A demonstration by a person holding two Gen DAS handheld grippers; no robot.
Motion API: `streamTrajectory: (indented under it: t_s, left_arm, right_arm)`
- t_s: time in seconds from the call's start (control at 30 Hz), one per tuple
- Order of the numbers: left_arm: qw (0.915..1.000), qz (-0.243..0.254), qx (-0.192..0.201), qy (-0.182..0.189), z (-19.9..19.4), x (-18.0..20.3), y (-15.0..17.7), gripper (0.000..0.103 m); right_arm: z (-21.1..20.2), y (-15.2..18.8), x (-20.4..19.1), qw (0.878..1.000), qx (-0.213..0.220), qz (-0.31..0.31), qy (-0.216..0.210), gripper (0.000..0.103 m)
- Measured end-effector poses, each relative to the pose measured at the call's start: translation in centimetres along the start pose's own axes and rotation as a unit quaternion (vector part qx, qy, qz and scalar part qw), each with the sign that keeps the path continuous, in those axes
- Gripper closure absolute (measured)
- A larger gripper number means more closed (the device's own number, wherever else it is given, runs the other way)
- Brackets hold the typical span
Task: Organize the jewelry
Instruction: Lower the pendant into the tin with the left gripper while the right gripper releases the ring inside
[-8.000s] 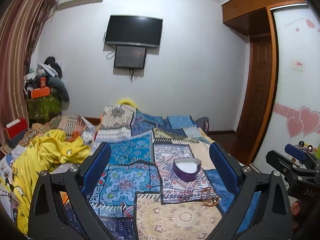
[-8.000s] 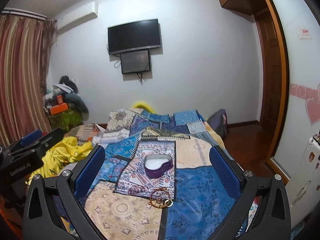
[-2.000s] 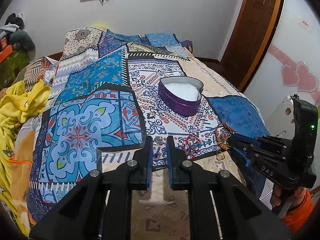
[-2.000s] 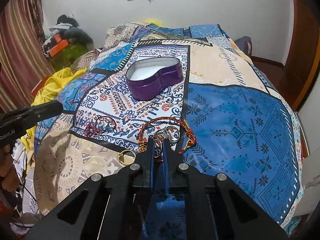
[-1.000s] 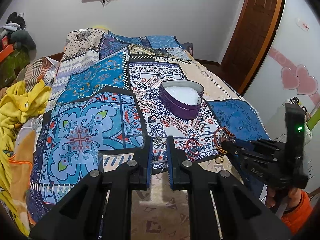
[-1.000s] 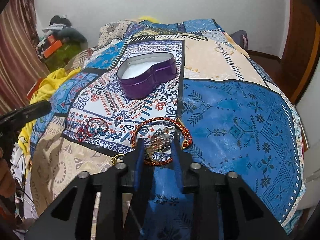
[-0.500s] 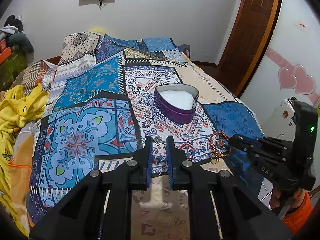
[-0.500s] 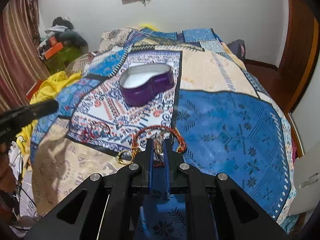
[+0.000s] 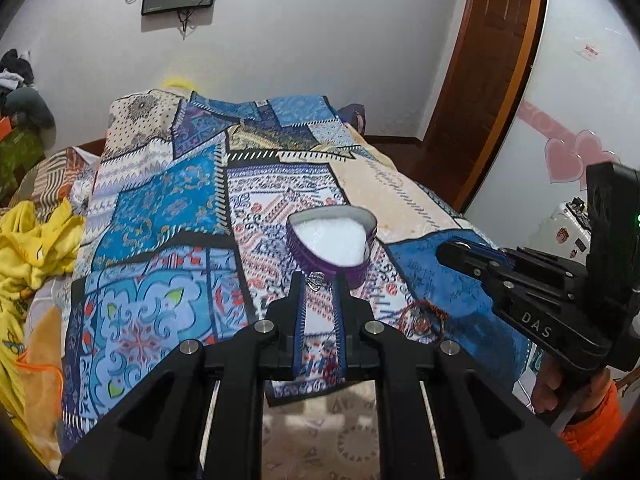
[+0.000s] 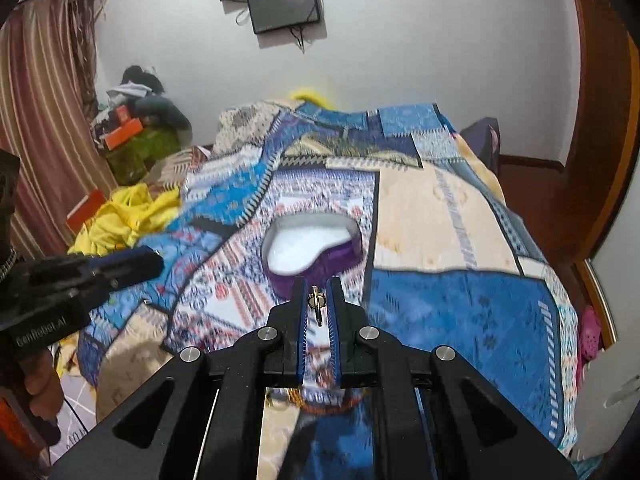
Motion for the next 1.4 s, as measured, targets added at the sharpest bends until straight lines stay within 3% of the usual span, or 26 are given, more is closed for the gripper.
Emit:
streamTrajectory:
  t_s: [0.53, 1.4]
  left_arm:
    - [0.9999, 0.010, 0.002, 0.009, 2.9, 0.0, -2.6, 0.091]
    - [0.9969, 0.009, -0.061, 0.049, 10.3, -1.0, -4.0, 0.091]
  right_arm:
    - [3.4, -3.5, -0.5, 1.000, 0.013, -0.005, -0.019, 0.095]
    - [9.7, -4.1, 1.5, 0.996, -0.088, -0.011, -0.027, 0.094]
Point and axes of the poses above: each gripper's, at about its wrist camera, not at the fingertips, and z roughly the way its jaws point, x to its right, y to its underside, the point moved 3 cm from there along z, roughly the way its jaws point, and after that the axes turned 8 degrees about z, right-handed, at the moved point
